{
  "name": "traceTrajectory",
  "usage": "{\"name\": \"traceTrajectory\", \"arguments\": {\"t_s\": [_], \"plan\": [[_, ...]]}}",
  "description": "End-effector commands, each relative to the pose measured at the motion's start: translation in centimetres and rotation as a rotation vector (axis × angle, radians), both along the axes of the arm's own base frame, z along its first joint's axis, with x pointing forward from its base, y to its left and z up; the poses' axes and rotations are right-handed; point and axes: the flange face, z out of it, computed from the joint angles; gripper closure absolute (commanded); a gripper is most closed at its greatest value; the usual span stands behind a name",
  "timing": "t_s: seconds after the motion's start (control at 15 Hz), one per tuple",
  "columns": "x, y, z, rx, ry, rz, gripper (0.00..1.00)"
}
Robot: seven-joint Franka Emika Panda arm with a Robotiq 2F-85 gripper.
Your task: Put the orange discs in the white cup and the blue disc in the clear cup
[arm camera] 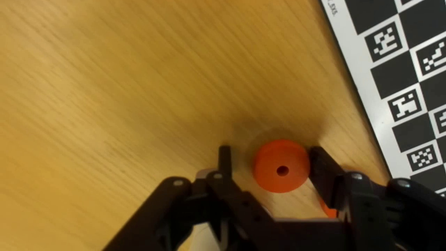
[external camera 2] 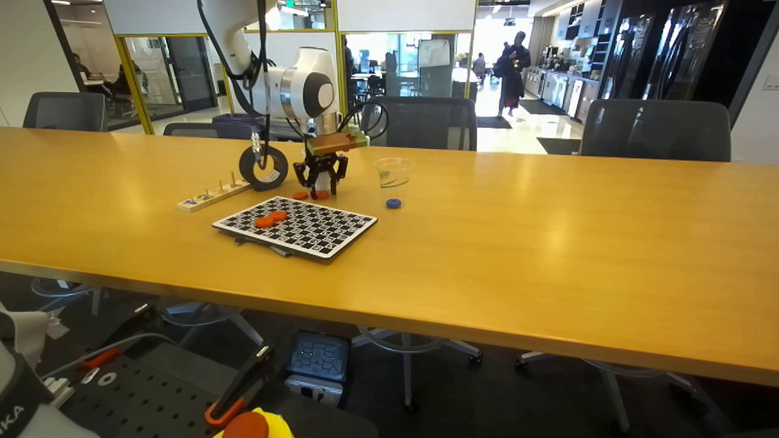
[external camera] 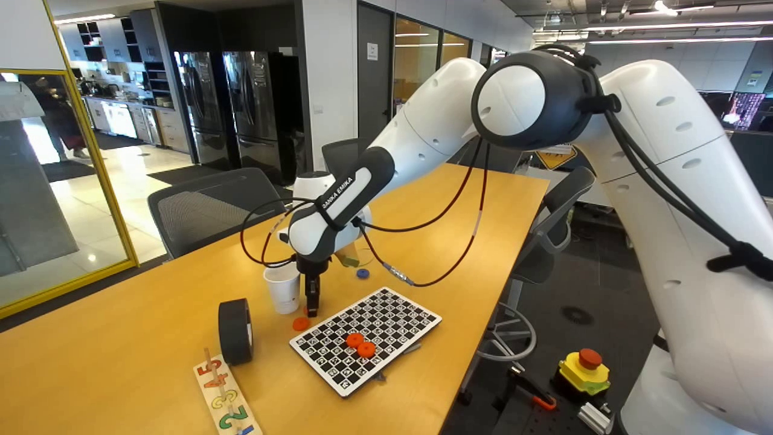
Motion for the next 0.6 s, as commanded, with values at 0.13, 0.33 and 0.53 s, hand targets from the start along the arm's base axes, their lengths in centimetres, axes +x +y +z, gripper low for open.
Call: {"name": "traceTrajectory", "arguments": {"t_s": [0.13,0.33,0.53], "plan": [[0.3,0.2,0.9,0.018,-0.015,0.003,0.82],[0.1,0.0,1.2,-0.005,-0.004,-0.015,0.79],[-0.3,-0.7,2.2,-0.041,0.010,-0.061,0.79]]}}
